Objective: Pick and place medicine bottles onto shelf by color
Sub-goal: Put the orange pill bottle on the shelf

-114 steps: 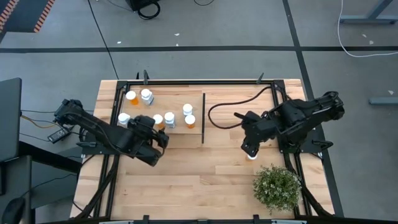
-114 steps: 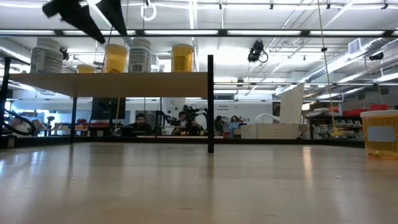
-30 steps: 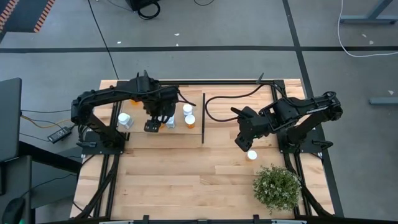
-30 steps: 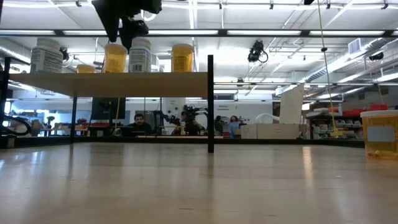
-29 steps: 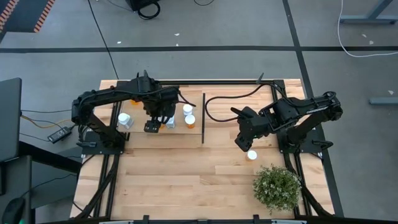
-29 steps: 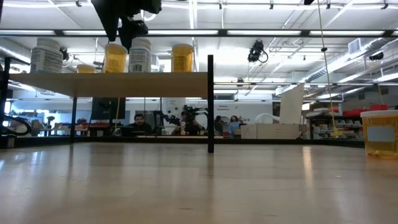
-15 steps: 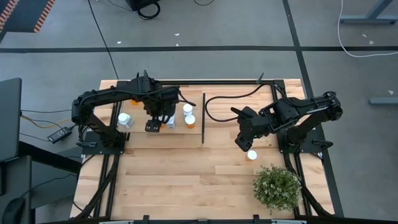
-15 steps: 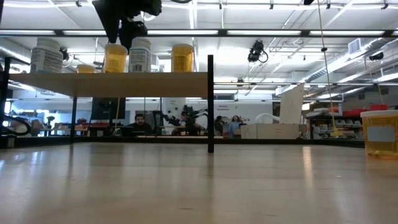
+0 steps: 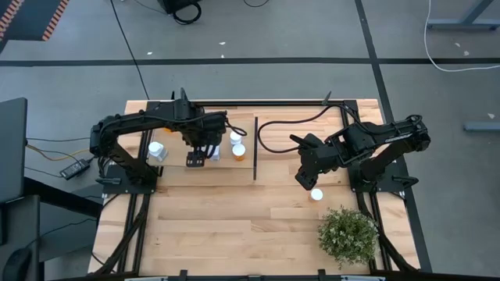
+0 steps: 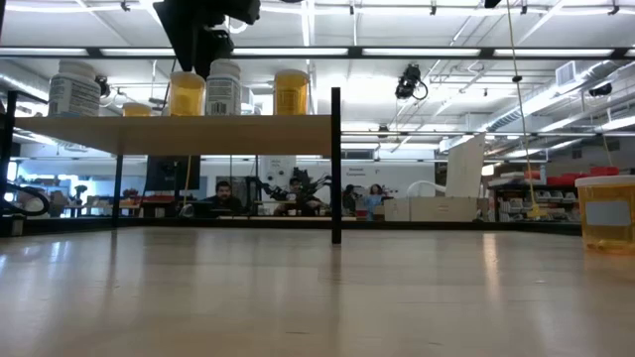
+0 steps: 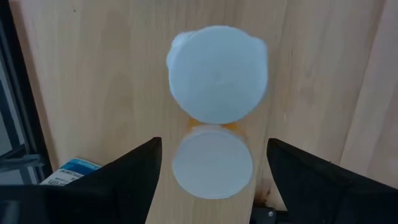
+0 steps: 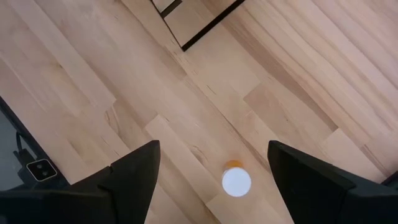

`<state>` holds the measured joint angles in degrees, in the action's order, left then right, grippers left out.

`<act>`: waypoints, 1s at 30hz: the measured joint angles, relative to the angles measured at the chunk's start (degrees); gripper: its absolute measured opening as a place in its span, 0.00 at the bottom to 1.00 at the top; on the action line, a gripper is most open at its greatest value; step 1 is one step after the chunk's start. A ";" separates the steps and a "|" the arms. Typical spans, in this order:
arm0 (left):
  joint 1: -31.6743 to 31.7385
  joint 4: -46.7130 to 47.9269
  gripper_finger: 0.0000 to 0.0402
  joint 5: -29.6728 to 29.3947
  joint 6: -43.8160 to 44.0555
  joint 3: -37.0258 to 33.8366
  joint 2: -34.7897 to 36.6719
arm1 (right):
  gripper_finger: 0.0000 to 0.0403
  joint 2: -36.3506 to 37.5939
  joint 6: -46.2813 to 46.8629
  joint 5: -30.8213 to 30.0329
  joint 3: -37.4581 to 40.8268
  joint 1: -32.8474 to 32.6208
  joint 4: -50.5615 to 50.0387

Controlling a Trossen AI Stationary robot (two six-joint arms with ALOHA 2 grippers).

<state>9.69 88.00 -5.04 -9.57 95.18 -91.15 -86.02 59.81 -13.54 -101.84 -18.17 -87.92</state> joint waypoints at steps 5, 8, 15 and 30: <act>0.71 0.05 0.74 1.10 0.43 0.00 0.00 | 0.75 0.00 -0.54 0.00 0.00 0.00 0.00; 1.48 0.09 0.74 2.78 1.49 0.00 0.00 | 0.75 0.00 -1.03 0.00 0.00 0.00 0.00; 1.75 -0.63 0.74 1.74 2.97 -0.47 0.06 | 0.75 0.00 -1.03 0.00 0.00 0.00 -0.01; -0.07 -2.53 0.73 -0.45 5.69 -5.44 0.63 | 0.75 0.00 -1.31 0.02 0.00 0.00 -0.02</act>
<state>9.63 85.47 -5.49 -3.88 89.73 -90.52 -86.02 58.50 -13.52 -101.84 -18.17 -87.94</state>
